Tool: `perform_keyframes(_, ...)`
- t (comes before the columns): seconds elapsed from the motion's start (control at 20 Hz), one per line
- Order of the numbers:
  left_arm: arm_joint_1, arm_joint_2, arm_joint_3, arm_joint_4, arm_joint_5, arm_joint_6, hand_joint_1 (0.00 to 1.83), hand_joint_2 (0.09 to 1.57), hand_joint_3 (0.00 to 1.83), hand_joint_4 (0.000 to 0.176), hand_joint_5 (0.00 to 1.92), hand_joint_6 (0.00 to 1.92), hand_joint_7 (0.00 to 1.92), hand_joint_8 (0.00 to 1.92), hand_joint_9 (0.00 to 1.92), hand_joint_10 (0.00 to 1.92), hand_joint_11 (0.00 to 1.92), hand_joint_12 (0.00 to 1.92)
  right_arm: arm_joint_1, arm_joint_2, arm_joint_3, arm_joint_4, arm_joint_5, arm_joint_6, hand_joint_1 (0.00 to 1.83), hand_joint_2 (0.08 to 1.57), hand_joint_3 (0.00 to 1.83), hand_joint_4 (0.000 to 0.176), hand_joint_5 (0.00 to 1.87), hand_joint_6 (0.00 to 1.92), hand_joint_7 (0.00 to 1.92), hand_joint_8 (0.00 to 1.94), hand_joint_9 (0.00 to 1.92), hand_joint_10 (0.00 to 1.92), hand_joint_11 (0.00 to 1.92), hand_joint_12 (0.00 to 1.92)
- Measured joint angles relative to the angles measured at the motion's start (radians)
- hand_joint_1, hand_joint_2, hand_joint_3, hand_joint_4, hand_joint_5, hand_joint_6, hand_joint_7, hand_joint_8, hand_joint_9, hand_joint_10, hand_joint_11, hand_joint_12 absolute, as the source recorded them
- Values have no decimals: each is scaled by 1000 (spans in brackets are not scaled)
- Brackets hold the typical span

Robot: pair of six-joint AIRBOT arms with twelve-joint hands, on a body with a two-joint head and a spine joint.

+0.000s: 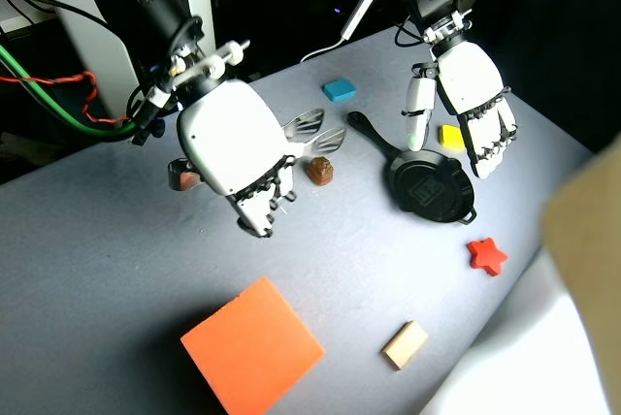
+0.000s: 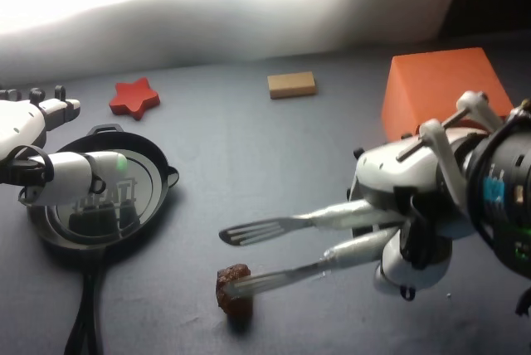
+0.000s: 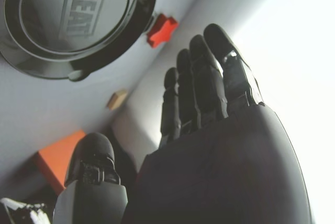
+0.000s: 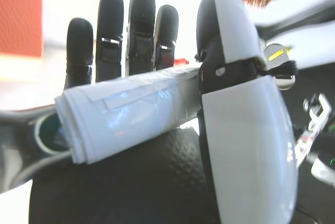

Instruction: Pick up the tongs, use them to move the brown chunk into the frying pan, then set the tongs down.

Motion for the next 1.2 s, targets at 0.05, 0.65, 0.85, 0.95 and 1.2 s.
perform_keyframes(0.05,0,0,2,1,0,0,0,1204,3,25,181,3,276,6,304,7,0,907,-8,-6,2,0,0,-7,1090,1138,3,0,676,498,937,28,593,688,183,1528)
perform_keyframes(0.65,34,0,12,5,-2,-15,0,1207,2,20,177,4,265,2,287,1,0,878,-33,-89,120,-9,16,-40,1096,1131,0,0,665,498,925,21,578,695,151,1551)
perform_keyframes(0.85,37,0,10,2,-12,-22,0,1198,0,24,164,0,255,0,277,0,0,866,-56,-97,120,0,13,-46,1082,1135,1,0,665,499,927,21,578,698,154,1555)
perform_keyframes(0.95,37,0,5,4,-15,-24,0,1189,0,25,158,2,248,0,271,0,0,845,-58,-105,121,0,13,-47,1068,1145,6,0,660,500,924,20,577,700,159,1555)
perform_keyframes(1.2,37,0,-2,2,-21,-25,0,1194,1,15,181,6,258,2,283,2,0,887,-58,-143,147,-11,19,-47,1065,1146,6,0,664,503,921,18,570,701,155,1548)
